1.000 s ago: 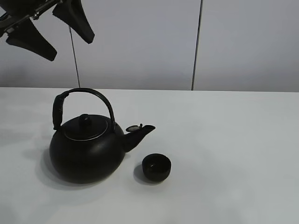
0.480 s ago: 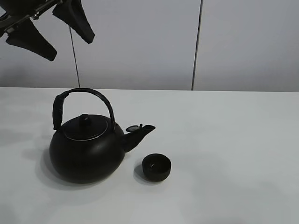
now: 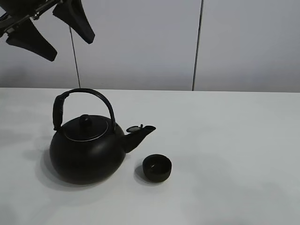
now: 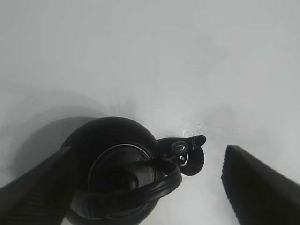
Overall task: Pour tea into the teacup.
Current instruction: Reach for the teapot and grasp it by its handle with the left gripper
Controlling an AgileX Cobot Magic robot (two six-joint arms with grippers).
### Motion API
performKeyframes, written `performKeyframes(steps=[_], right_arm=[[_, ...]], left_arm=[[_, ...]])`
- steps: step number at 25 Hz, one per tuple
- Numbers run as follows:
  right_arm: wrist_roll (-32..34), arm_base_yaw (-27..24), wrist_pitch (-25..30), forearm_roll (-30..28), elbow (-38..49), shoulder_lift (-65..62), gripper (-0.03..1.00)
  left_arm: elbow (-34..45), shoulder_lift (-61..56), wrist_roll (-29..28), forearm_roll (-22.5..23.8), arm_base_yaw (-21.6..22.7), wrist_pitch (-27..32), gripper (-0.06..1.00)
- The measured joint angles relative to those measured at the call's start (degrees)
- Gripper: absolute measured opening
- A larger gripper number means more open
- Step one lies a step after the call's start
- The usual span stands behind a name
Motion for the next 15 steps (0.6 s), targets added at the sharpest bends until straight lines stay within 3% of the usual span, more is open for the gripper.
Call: performKeyframes(steps=[5, 15], right_arm=[[0.0, 0.0, -0.1, -0.1, 0.0, 0.0, 0.55], [0.0, 0.0, -0.1, -0.1, 0.0, 0.0, 0.55]], left_arm=[[0.0, 0.0, 0.0, 0.0, 0.0, -0.3, 0.61], [0.0, 0.0, 0.0, -0.3, 0.0, -7.7, 0.61]])
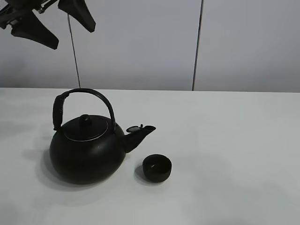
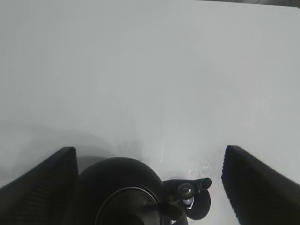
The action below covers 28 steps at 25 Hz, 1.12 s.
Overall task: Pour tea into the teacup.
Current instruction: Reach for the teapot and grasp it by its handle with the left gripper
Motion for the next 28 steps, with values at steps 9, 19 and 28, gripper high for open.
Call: performKeyframes(steps=[9, 19, 28], right_arm=[[0.0, 0.0, -0.1, 0.0, 0.0, 0.0, 0.55], [0.0, 0.0, -0.1, 0.0, 0.0, 0.0, 0.55], [0.0, 0.0, -0.1, 0.0, 0.0, 0.0, 0.55]], left_arm=[[0.0, -1.5, 4.1, -0.1, 0.0, -6.5, 0.61], [0.0, -14.9, 7.6, 5.4, 0.0, -10.0, 0.61], [2.4, -31.2, -7.7, 29.2, -4.0, -10.2, 0.61]])
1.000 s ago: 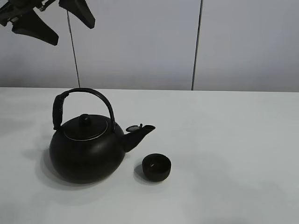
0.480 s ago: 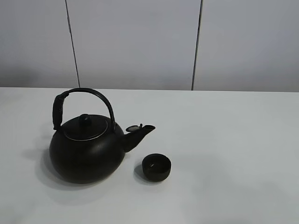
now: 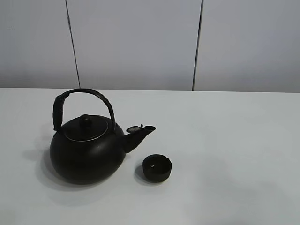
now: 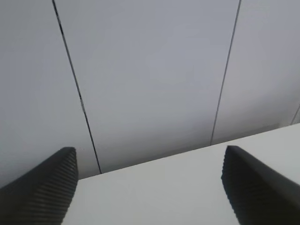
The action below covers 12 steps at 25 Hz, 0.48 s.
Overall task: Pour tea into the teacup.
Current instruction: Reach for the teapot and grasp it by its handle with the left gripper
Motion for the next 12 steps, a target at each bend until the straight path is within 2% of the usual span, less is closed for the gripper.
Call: performKeyframes(steps=[4, 7, 10, 12], right_arm=[[0.0, 0.0, 0.0, 0.0, 0.0, 0.0, 0.55], [0.0, 0.0, 0.1, 0.0, 0.0, 0.0, 0.55], [0.0, 0.0, 0.0, 0.0, 0.0, 0.0, 0.55], [0.0, 0.0, 0.0, 0.0, 0.0, 0.0, 0.55]], left_arm=[[7.1, -8.6, -10.7, 11.8, -4.4, -0.2, 0.61], [16.7, -13.7, -14.8, 16.6, -6.1, -3.1, 0.61], [29.1, -17.3, -15.7, 19.3, -6.2, -12.4, 0.61], [37.1, -18.3, -16.0, 21.0, -6.2, -22.6, 0.61]])
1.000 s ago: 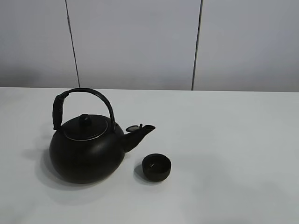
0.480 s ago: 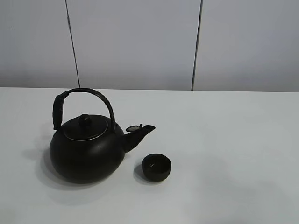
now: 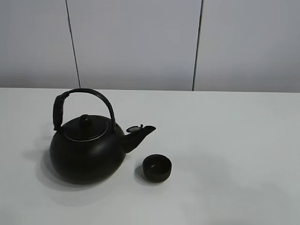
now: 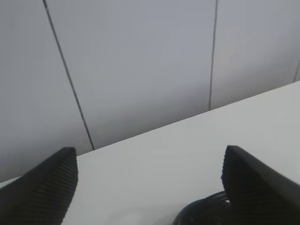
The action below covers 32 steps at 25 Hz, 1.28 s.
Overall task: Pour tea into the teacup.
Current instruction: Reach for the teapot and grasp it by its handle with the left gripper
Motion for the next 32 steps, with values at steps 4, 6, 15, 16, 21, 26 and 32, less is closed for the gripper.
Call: performKeyframes(steps=[4, 6, 15, 16, 21, 26, 32], right_arm=[[0.0, 0.0, 0.0, 0.0, 0.0, 0.0, 0.55], [0.0, 0.0, 0.0, 0.0, 0.0, 0.0, 0.55], [0.0, 0.0, 0.0, 0.0, 0.0, 0.0, 0.55], [0.0, 0.0, 0.0, 0.0, 0.0, 0.0, 0.55], [0.0, 0.0, 0.0, 0.0, 0.0, 0.0, 0.55], [0.0, 0.0, -0.1, 0.0, 0.0, 0.0, 0.55], [0.0, 0.0, -0.1, 0.0, 0.0, 0.0, 0.55]], left_arm=[[13.0, 1.2, 0.0, 1.5, 0.5, -17.1, 0.61], [17.6, 3.1, -0.1, 1.8, 2.0, -22.6, 0.61], [23.4, 18.8, -0.2, 2.1, 7.6, -41.6, 0.61], [23.4, 20.7, -0.2, 2.1, 7.6, -43.1, 0.61], [23.4, 31.8, -0.2, 2.1, 7.6, -53.3, 0.61], [23.4, 41.8, 2.2, 2.1, 7.6, -63.2, 0.61], [23.1, 50.4, 4.6, -2.1, 7.6, -74.5, 0.61]])
